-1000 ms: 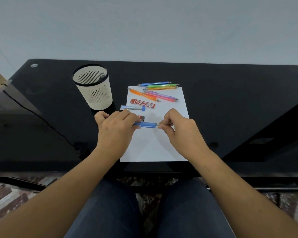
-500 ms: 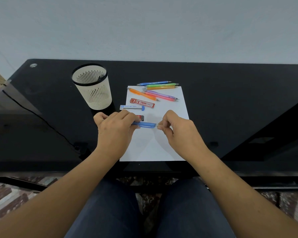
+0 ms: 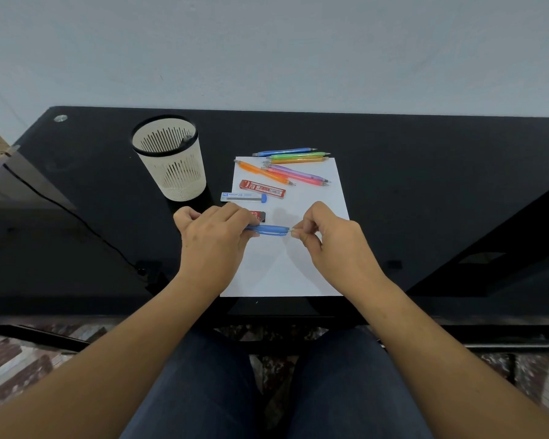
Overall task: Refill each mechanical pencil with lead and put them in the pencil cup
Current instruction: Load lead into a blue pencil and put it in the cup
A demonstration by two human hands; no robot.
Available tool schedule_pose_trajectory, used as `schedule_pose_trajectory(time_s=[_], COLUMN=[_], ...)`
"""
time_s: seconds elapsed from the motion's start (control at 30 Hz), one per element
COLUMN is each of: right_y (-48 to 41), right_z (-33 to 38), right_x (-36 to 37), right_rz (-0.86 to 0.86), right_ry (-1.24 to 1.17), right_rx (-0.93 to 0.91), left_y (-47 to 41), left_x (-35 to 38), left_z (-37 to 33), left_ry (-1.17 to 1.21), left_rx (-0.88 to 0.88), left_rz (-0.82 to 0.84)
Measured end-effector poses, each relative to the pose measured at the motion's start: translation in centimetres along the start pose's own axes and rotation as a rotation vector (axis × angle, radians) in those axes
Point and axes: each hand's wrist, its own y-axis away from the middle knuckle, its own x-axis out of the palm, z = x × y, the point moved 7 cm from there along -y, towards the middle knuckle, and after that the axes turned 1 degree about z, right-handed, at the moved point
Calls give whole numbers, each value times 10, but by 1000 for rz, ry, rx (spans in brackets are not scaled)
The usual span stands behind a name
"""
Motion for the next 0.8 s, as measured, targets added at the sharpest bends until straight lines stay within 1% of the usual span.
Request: schedule_pose_trajectory(time_s=[0.17, 0.33, 0.6, 0.8], right_y=[1, 3, 4, 3], right_z=[-3, -4, 5, 5], right_x=[1, 2, 8, 10], right_rz=[-2, -17, 44, 52], right_ry=[-36, -20, 238, 267], right_rx=[21, -13, -169, -193], left_y=[2, 1, -1, 1], left_x=[-2, -3, 3, 8], left_z=[-2, -4, 0, 3], left_ry=[-30, -41, -1, 15], left_rx=[37, 71, 37, -5], left_rz=[-12, -11, 63, 99])
